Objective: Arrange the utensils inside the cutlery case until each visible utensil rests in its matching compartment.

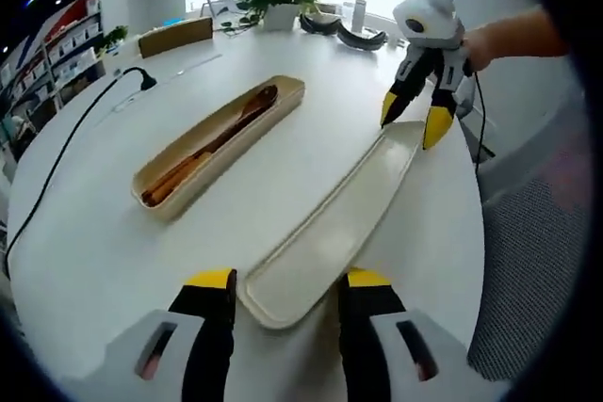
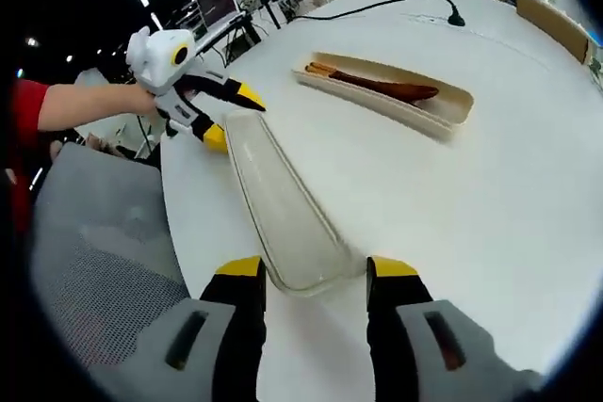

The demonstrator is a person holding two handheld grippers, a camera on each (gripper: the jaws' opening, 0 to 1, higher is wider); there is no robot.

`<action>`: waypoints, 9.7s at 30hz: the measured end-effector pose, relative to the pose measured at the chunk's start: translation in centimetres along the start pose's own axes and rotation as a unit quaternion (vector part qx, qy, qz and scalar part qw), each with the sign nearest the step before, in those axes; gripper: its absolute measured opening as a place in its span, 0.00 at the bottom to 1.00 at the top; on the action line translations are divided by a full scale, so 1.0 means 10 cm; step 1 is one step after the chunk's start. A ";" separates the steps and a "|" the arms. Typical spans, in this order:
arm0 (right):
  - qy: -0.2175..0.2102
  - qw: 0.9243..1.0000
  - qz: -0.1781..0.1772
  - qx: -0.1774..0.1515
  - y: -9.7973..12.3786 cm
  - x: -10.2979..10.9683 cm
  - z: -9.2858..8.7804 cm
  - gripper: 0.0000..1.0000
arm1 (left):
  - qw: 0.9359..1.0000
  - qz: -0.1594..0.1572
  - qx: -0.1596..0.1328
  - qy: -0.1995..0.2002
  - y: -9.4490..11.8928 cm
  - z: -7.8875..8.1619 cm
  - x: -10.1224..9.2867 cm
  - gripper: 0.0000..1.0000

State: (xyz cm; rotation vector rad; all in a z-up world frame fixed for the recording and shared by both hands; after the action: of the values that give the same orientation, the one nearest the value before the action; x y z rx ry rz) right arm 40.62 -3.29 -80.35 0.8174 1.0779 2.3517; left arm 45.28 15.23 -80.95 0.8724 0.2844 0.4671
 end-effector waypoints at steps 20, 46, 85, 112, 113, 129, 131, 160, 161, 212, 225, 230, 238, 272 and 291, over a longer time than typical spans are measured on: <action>0.132 0.990 -0.050 0.015 0.06 -0.02 -0.14 0.16 | 1.000 0.007 0.010 -0.006 0.05 -0.04 0.04 0.25; 0.028 0.984 0.175 0.027 0.38 0.59 0.30 0.00 | 0.965 0.089 -0.054 -0.241 0.19 0.34 -0.13 0.71; -0.209 0.945 0.228 -0.104 0.55 0.63 0.76 0.03 | 0.977 0.033 -0.048 -0.204 0.39 0.22 -0.37 0.43; -0.272 0.948 0.101 -0.132 0.75 0.11 1.13 0.09 | 0.978 -0.027 0.006 -0.205 0.53 0.75 0.10 0.42; -0.274 0.949 0.094 -0.128 0.75 0.07 1.14 0.09 | 0.979 -0.036 0.019 -0.202 0.52 0.76 0.11 0.42; -0.253 0.963 0.020 -0.090 1.04 -0.43 1.65 0.12 | 0.976 -0.048 0.037 -0.209 0.52 1.36 0.53 0.42; -0.255 0.964 0.013 -0.078 1.04 -0.49 1.68 0.13 | 0.975 -0.050 0.043 -0.211 0.51 1.39 0.55 0.42; -0.308 0.951 -0.014 -0.032 0.38 -0.92 1.27 0.14 | 0.954 -0.077 0.172 -0.233 -0.26 1.02 0.83 0.41; -0.310 0.950 -0.014 -0.031 0.37 -0.93 1.26 0.14 | 0.953 -0.081 0.176 -0.232 -0.26 1.01 0.83 0.41; -0.273 0.956 -0.086 -0.058 0.15 -1.30 0.97 0.26 | 0.949 -0.084 0.215 -0.216 -0.55 0.82 0.89 0.41; -0.438 0.887 0.019 -0.145 0.02 -1.17 0.88 0.14 | 0.947 -0.083 0.224 -0.217 -0.55 0.77 0.84 0.41; -0.421 0.886 0.022 -0.192 -0.01 -1.16 0.86 0.15 | 0.947 -0.084 0.221 -0.216 -0.55 0.75 0.82 0.41; -0.405 0.892 0.012 -0.203 0.06 -1.22 0.83 0.09 | 0.943 -0.079 0.231 -0.225 -0.61 0.74 0.83 0.41; -0.388 0.875 0.010 -0.289 -0.11 -1.40 1.18 0.16 | 0.946 -0.084 0.217 -0.226 -0.71 0.80 0.96 0.41; -0.380 0.873 -0.001 -0.306 -0.12 -1.41 1.22 0.05 | 0.946 -0.084 0.212 -0.232 -0.70 0.79 0.94 0.42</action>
State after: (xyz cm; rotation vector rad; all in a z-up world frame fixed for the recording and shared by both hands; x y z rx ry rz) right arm 59.21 -4.37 -79.58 1.2838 -0.0017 1.8659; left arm 58.64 10.82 -82.03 1.3361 0.0185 0.0273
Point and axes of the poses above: the point that each gripper's makers call its tool centre point, and the gripper's own axes: y roughly backward along the fingers, x roughly to its left, z roughly out of its top, the point moved 1 cm from there along y, roughly backward along the fingers, and after that the axes turned 2 degrees about y, right-handed, at the moved point
